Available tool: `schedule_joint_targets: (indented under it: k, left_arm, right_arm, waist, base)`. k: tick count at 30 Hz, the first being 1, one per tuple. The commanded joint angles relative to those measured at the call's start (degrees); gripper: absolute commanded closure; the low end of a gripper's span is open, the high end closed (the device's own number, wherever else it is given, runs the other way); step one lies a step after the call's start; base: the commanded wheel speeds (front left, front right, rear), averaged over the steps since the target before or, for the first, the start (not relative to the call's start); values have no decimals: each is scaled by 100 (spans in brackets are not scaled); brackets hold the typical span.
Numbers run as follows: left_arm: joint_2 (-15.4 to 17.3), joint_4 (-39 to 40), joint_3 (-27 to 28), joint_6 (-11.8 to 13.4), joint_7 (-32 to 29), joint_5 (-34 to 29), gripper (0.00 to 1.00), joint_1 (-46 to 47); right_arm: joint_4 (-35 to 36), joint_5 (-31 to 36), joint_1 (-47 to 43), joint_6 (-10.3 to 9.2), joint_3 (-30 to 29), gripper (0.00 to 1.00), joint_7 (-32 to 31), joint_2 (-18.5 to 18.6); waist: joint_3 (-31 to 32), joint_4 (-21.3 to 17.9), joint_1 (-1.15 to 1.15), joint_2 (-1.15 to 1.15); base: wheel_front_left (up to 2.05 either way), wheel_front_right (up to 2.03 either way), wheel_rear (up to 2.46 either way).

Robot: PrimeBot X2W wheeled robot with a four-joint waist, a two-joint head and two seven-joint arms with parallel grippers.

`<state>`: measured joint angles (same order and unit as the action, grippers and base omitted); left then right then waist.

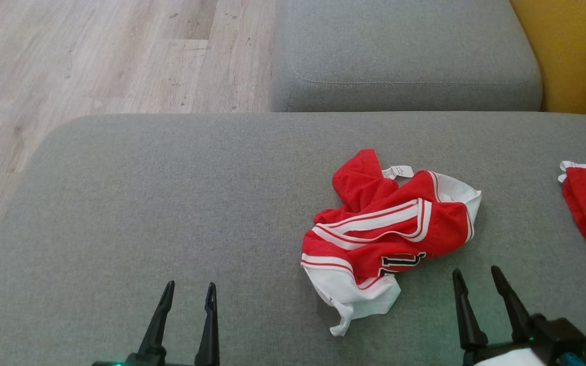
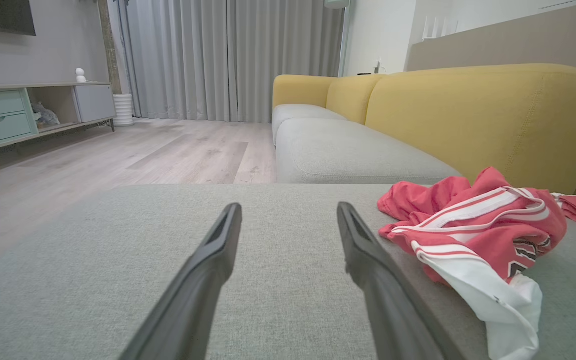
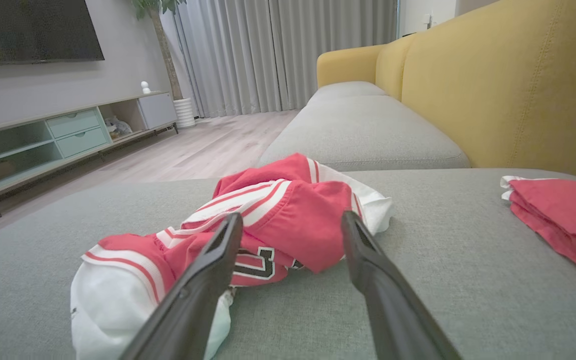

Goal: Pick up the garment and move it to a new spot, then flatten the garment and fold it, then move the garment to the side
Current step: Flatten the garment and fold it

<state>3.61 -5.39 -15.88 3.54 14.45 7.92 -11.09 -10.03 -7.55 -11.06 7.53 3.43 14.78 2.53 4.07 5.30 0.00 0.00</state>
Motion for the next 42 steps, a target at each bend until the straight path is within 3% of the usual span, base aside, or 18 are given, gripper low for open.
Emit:
schedule_joint_targets:
  k: [1,8,13,18,23,28,30,36,42]
  left_arm:
    - [-66,167,223,11,54,-66,0,185]
    - [-69,-66,-92,-258,54,-303,0,569]
    - [-71,-653,-421,-423,-18,-332,0,1185]
    - [-72,-1279,-1026,-350,-923,626,0,2354]
    - [-72,-1659,-1443,-474,-1897,1575,0,2816]
    - [69,-1880,-1373,38,-2064,1376,0,2868]
    - [58,-1827,-1252,126,-2095,1537,0,2730]
    - [-45,-1470,-1003,-295,-2635,2935,0,2249]
    - [-63,-1304,-1041,-176,-2852,3378,0,2067]
  right_arm:
    - [171,-3,143,-4,159,0,22,35]
    - [223,39,226,-4,310,0,22,35]
    - [240,64,293,-4,340,0,22,35]
    - [264,117,417,-4,385,0,22,35]
    - [279,162,507,-4,325,0,22,35]
    - [306,202,540,-4,322,0,22,35]
    - [321,199,531,-4,297,0,22,35]
    - [351,72,507,-4,314,0,22,35]
    - [375,159,530,-4,300,0,22,35]
  waist:
    - [-19,-16,0,0]
    - [-185,-211,0,0]
    - [-344,-384,0,0]
    - [-629,-720,0,0]
    - [-783,-969,0,0]
    - [-832,-1204,0,0]
    - [-849,-1249,0,0]
    - [-902,-1325,0,0]
    - [-941,-1322,0,0]
  base:
    - [0,0,0]
    - [0,0,0]
    - [0,0,0]
    - [0,0,0]
    - [0,0,0]
    - [0,0,0]
    - [0,0,0]
    - [0,0,0]
    - [0,0,0]
